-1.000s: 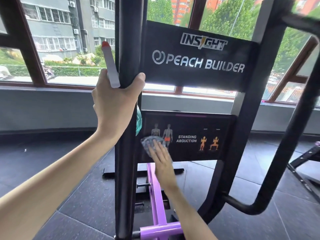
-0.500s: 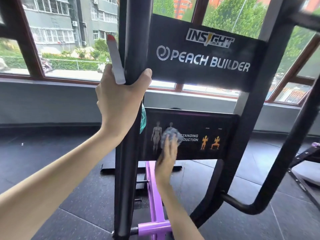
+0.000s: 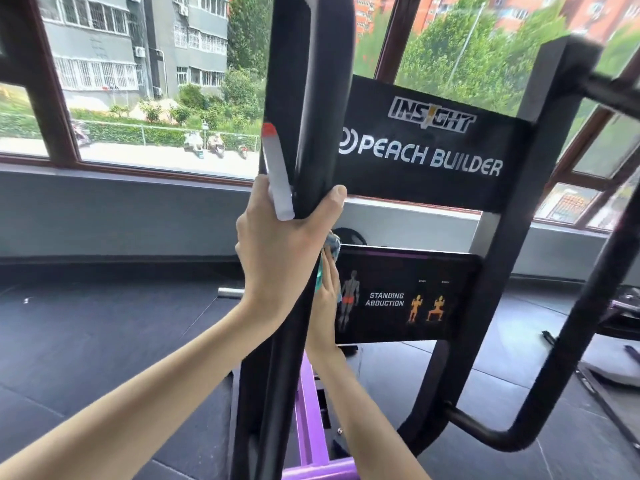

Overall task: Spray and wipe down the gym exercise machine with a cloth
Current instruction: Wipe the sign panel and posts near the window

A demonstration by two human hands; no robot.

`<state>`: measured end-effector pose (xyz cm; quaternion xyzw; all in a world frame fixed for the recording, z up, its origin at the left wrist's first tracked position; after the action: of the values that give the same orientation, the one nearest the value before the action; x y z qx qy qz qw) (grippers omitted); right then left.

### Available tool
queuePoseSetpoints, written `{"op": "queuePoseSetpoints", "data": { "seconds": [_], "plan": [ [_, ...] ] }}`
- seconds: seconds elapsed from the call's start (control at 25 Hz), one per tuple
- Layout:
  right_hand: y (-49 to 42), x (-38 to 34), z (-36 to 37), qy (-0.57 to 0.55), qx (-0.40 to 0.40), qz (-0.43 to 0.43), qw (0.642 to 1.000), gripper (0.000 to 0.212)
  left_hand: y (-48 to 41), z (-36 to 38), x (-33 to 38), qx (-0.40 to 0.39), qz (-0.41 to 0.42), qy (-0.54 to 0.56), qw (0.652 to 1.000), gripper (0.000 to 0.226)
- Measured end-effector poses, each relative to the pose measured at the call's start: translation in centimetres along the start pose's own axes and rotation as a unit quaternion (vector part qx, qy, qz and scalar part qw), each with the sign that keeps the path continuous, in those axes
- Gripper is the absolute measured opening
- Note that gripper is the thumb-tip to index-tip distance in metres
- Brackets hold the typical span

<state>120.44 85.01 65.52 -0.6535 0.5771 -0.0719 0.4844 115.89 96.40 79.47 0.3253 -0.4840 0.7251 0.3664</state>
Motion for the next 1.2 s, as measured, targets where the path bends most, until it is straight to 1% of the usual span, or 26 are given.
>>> {"op": "queuePoseSetpoints", "data": {
  "seconds": [0.04, 0.12, 0.16, 0.2, 0.24, 0.32, 0.4, 0.44, 0.48, 0.52, 0.56, 0.6, 0.64, 0.68, 0.76, 0.84, 0.92, 1.0, 1.04, 1.12, 1.16, 1.2],
  "plan": [
    [0.9, 0.7, 0.5, -0.005, -0.010, 0.017, 1.000, 0.055, 0.1, 0.0, -0.1, -0.015, -0.012, 0.011, 1.000, 0.055],
    [3.2, 2.8, 1.5, 0.029, -0.022, 0.036, 0.999, 0.067, -0.1, 0.1, -0.2, -0.052, -0.034, 0.030, 0.998, 0.053],
    [4.2, 3.7, 1.9, 0.073, -0.020, 0.019, 0.997, 0.076, -0.3, 0.1, -0.1, -0.076, -0.043, 0.039, 0.995, 0.051],
    [5.0, 4.4, 2.4, 0.104, -0.017, 0.004, 0.994, 0.081, -0.6, 0.1, -0.1, -0.107, -0.049, 0.042, 0.992, 0.049],
    [5.4, 4.7, 2.7, 0.124, -0.016, -0.005, 0.992, 0.079, -0.8, 0.1, -0.1, -0.142, -0.054, 0.039, 0.988, 0.049],
    [5.5, 4.3, 2.5, 0.123, -0.018, -0.005, 0.992, 0.070, -1.3, 0.1, -0.3, -0.202, -0.065, 0.035, 0.977, 0.056],
    [5.1, 3.8, 1.6, 0.120, -0.021, -0.019, 0.992, 0.063, -1.9, -0.2, -0.9, -0.233, -0.070, 0.030, 0.969, 0.057],
    [4.8, 3.9, 1.3, 0.111, -0.028, -0.004, 0.993, 0.057, -2.3, -0.6, -1.2, -0.237, -0.073, 0.036, 0.968, 0.057],
    [4.5, 4.3, 0.8, 0.078, -0.051, 0.053, 0.994, 0.053, -2.8, -1.1, -1.6, -0.231, -0.078, 0.050, 0.969, 0.057],
    [4.3, 4.2, 0.2, 0.012, -0.075, 0.131, 0.989, 0.048, -3.5, -1.7, -2.0, -0.218, -0.086, 0.066, 0.970, 0.060],
    [4.1, 4.0, -0.9, -0.042, -0.070, 0.198, 0.977, 0.045, -4.1, -2.2, -2.4, -0.202, -0.098, 0.076, 0.971, 0.064],
    [3.4, 3.5, -2.8, -0.079, -0.025, 0.234, 0.969, 0.040, -4.7, -2.6, -2.8, -0.189, -0.112, 0.085, 0.972, 0.067],
    [2.5, 2.3, -5.0, -0.095, 0.042, 0.249, 0.963, 0.038, -5.3, -3.1, -3.1, -0.190, -0.122, 0.093, 0.970, 0.068],
    [1.8, 0.7, -7.2, -0.113, 0.105, 0.255, 0.954, 0.036, -5.9, -3.6, -3.2, -0.205, -0.125, 0.093, 0.966, 0.067],
    [0.4, -3.6, -10.5, -0.140, 0.197, 0.247, 0.938, 0.031, -7.1, -5.1, -3.1, -0.256, -0.121, 0.082, 0.955, 0.059],
    [-0.4, -8.5, -13.1, -0.132, 0.292, 0.230, 0.919, 0.025, -8.4, -6.8, -3.0, -0.299, -0.122, 0.091, 0.942, 0.049],
    [-0.8, -14.2, -14.6, -0.081, 0.379, 0.200, 0.900, 0.027, -9.9, -8.6, -2.7, -0.306, -0.127, 0.114, 0.937, 0.039],
    [-1.1, -19.9, -14.2, 0.023, 0.420, 0.139, 0.897, 0.028, -11.0, -10.2, -2.3, -0.308, -0.130, 0.115, 0.935, 0.044],
    [-1.6, -22.4, -12.9, 0.089, 0.413, 0.102, 0.900, 0.027, -11.3, -11.1, -2.1, -0.312, -0.127, 0.109, 0.935, 0.046],
    [-2.7, -24.4, -8.4, 0.192, 0.356, 0.049, 0.913, 0.030, -11.2, -12.8, -1.3, -0.313, -0.110, 0.103, 0.938, 0.043],
    [-3.6, -24.0, -5.9, 0.223, 0.321, 0.048, 0.919, 0.032, -11.3, -13.8, -1.0, -0.312, -0.109, 0.107, 0.938, 0.048],
    [-4.6, -22.4, -3.8, 0.237, 0.299, 0.071, 0.922, 0.034, -11.4, -14.7, -0.9, -0.314, -0.113, 0.116, 0.936, 0.055]
  ]
}}
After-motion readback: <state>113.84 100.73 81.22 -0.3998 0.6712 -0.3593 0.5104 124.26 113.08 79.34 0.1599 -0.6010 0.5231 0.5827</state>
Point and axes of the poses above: each hand's wrist, its own y-axis away from the middle knuckle, its own z-axis out of the palm, x = y × z, the point moved 6 cm from there along -y, towards the middle knuckle, and after that the axes turned 14 degrees about y, right-handed, at the moved point
